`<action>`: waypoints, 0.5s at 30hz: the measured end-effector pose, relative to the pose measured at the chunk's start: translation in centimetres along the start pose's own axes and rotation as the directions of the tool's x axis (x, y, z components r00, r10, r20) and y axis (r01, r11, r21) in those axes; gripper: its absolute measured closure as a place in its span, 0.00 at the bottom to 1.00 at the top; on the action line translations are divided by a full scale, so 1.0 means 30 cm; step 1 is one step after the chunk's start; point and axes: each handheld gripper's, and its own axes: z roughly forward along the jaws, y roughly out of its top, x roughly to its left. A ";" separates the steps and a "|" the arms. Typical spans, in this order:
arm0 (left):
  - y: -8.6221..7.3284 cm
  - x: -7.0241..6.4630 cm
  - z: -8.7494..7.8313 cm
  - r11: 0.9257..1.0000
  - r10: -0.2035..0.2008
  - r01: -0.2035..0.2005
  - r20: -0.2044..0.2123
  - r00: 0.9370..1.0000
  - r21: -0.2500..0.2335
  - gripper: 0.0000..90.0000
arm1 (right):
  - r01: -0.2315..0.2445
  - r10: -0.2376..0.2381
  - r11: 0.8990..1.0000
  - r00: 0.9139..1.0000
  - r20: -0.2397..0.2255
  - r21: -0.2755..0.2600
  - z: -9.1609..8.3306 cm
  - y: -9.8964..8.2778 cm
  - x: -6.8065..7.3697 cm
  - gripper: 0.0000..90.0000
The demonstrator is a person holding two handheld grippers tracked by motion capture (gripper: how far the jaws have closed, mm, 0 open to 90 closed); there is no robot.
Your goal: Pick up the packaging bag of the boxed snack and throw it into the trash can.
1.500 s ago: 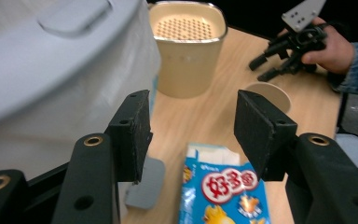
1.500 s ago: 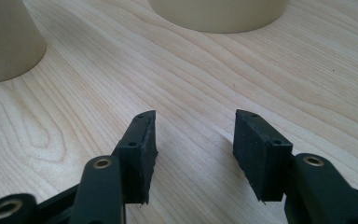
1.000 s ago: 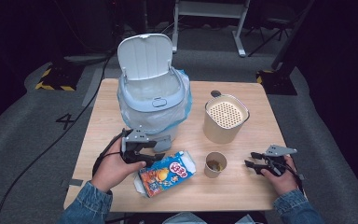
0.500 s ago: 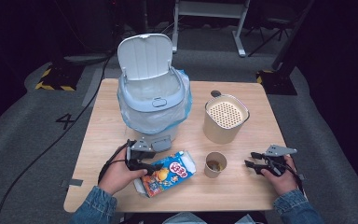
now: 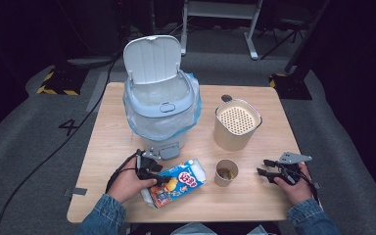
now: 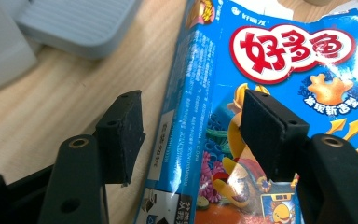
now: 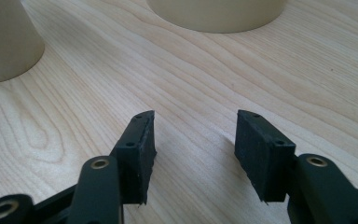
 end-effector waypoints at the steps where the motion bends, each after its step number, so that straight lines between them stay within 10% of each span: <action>1: 0.001 -0.002 0.001 1.000 0.004 -0.004 -0.001 1.000 0.003 0.47 | 0.001 -0.001 1.000 1.000 0.000 0.000 0.000 0.000 0.000 0.53; 15: 0.004 0.005 -0.013 0.998 0.018 -0.017 -0.010 1.000 0.058 0.85 | 0.000 0.000 1.000 1.000 0.000 0.000 0.000 0.000 0.000 0.53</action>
